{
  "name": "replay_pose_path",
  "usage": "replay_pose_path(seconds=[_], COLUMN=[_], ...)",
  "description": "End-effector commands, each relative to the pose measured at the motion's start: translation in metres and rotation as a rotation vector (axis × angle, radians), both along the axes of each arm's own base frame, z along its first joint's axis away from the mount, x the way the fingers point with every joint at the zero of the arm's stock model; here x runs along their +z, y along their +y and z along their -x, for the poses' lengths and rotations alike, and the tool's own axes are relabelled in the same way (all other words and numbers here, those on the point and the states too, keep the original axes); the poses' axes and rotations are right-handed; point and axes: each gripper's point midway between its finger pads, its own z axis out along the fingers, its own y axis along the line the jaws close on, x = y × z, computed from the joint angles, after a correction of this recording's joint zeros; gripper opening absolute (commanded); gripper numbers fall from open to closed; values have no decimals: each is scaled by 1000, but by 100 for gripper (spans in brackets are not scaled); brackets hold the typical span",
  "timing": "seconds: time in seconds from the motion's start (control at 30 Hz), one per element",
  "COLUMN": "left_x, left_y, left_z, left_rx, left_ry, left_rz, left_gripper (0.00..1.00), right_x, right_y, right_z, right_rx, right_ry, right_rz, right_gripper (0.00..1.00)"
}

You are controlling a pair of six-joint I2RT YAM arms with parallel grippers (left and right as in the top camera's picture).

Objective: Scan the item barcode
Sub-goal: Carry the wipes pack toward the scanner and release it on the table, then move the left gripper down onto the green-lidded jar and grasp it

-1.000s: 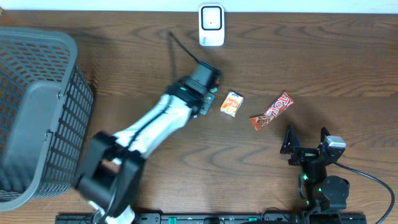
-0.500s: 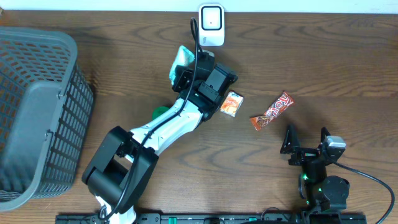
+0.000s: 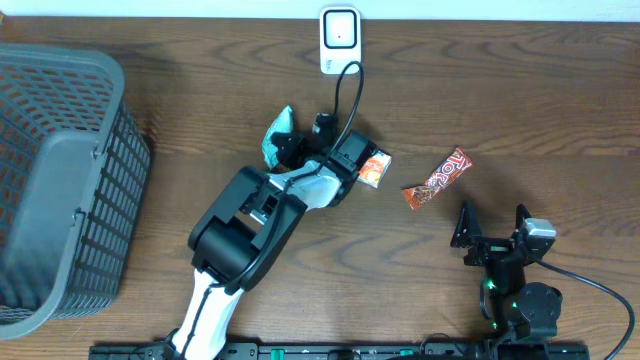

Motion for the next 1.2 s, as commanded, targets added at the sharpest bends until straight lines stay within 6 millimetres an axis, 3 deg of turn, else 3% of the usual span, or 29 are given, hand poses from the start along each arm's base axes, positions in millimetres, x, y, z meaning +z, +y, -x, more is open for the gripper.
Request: replay_pose_path(seconds=[0.0,0.13,0.2,0.33,0.47,0.63,0.9,1.03,1.17], left_x=[15,15,15,16,20,36,96,106,88], left_y=[-11,-29,-39,-60,-68,-56,-29,-12,12], left_z=[1,7,12,20,18,7,-17,-29,-34], left_rx=[-11,-54,-81,-144,-160,-120,-97,-110,-73], left_ry=[-47,-47,-46,-28,-47,-94,-158,-131,-58], left_rz=[-30,-30,-31,-56,-42,0,221,371,465], left_gripper=[33,66,75,80,83,86,91,43,21], right_x=[-1,-1,-1,-1,-1,-1,-1,-1,-1], right_y=[2,2,2,2,2,2,2,2,2], right_z=[0,0,0,0,0,0,0,0,0], right_rx=[5,5,5,5,5,5,5,5,5], right_ry=[1,1,1,1,1,1,1,1,1], right_rz=[-9,-9,-9,-9,-9,-9,-9,-9,-9], right_gripper=[99,99,99,99,99,99,99,99,99])
